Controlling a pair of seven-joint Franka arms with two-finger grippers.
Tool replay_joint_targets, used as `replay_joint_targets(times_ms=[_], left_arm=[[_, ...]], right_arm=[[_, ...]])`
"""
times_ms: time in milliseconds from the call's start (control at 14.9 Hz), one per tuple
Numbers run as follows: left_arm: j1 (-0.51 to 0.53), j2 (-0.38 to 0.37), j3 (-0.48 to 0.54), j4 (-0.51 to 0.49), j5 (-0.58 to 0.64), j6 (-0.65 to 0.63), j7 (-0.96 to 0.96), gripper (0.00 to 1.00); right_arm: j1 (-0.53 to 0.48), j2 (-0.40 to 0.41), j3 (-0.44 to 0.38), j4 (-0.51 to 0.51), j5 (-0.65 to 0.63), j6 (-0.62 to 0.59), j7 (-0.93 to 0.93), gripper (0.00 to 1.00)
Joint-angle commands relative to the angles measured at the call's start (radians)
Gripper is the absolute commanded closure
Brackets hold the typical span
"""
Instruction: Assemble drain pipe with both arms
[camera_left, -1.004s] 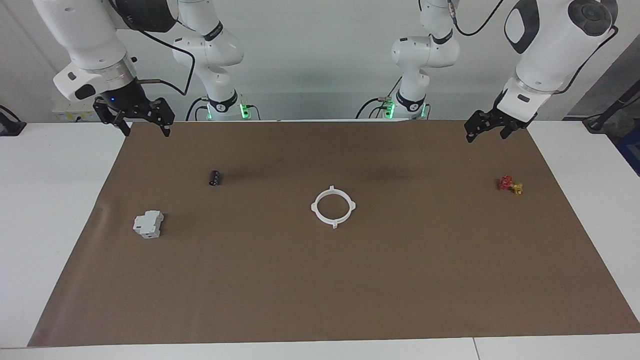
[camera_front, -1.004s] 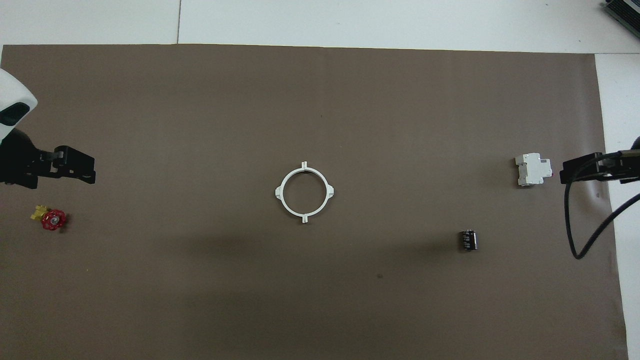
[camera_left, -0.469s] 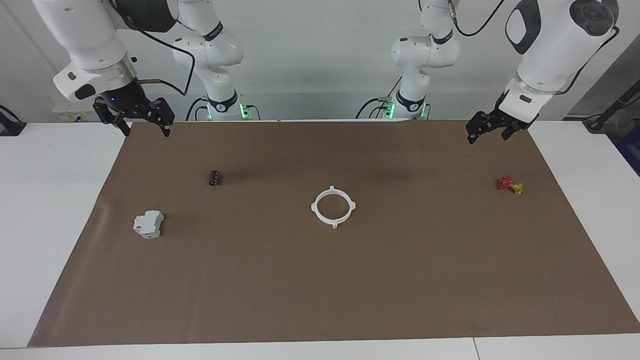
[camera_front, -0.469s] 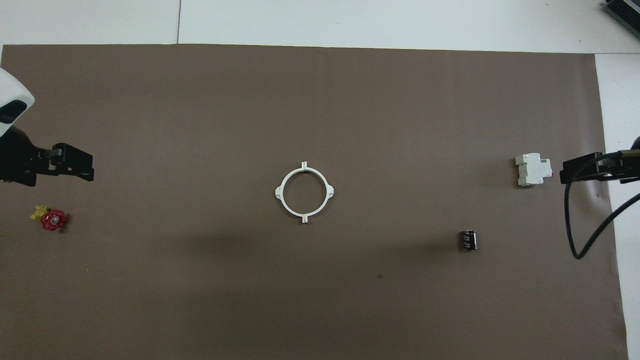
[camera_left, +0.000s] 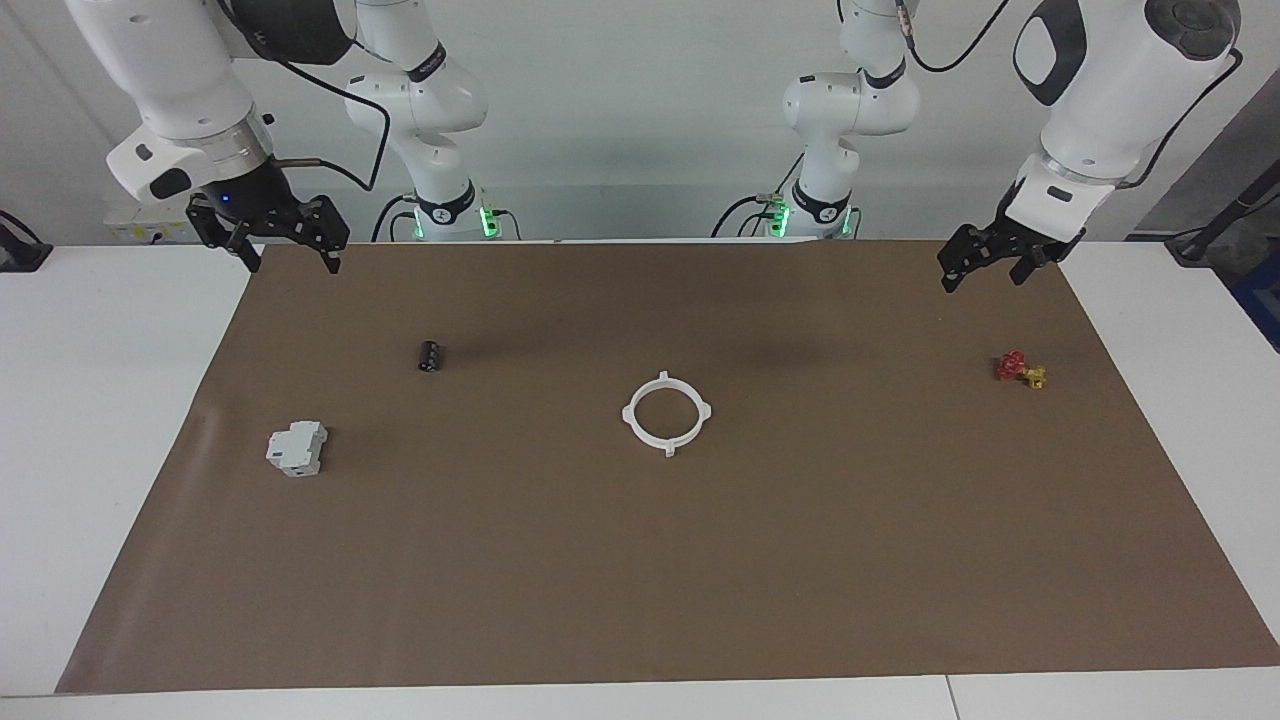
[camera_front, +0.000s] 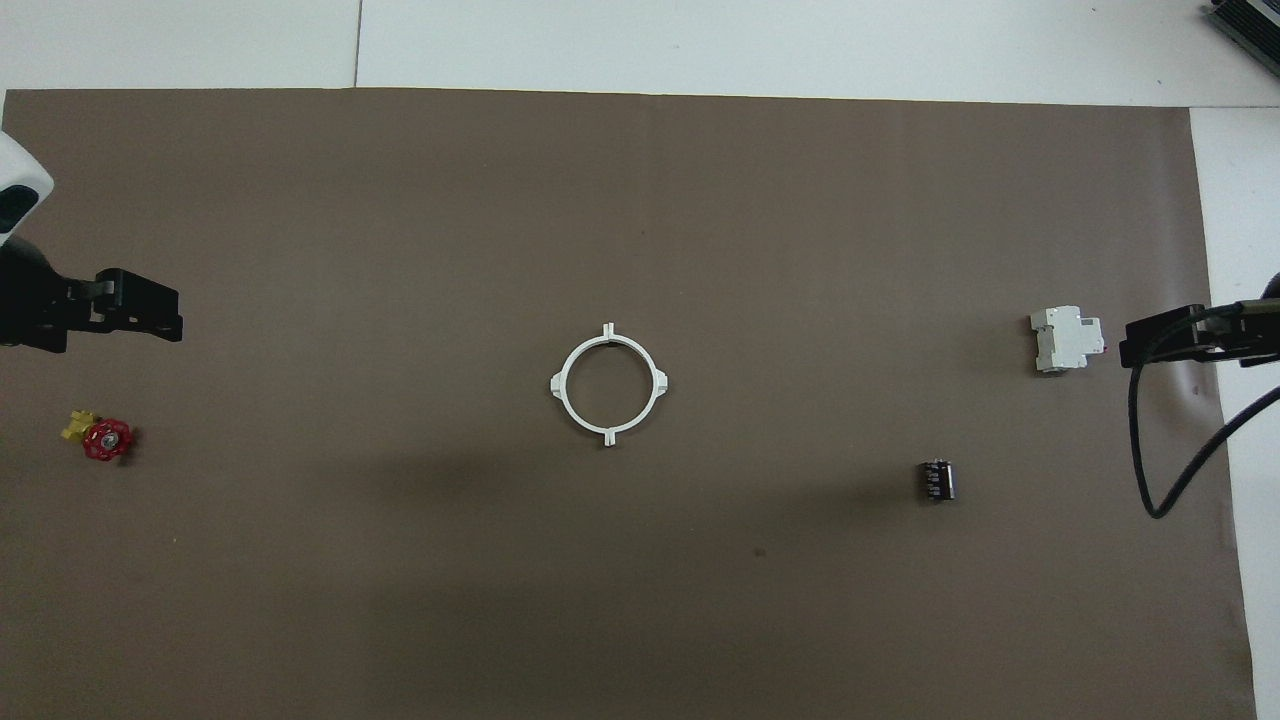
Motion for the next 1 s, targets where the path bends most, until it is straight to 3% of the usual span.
replay_joint_targets(times_ms=[0,937], left_arm=[[-0.014,-0.001,0.013,0.009,-0.008,0.008,-0.006,0.00],[-0.014,-0.004,0.008,0.006,-0.050,0.031,-0.005,0.00]], right_arm=[[-0.014,-0.010,0.004,-0.005,0.014,-0.008,-0.025,0.00],[-0.012,-0.010,0.006,-0.005,0.014,-0.008,-0.025,0.00]])
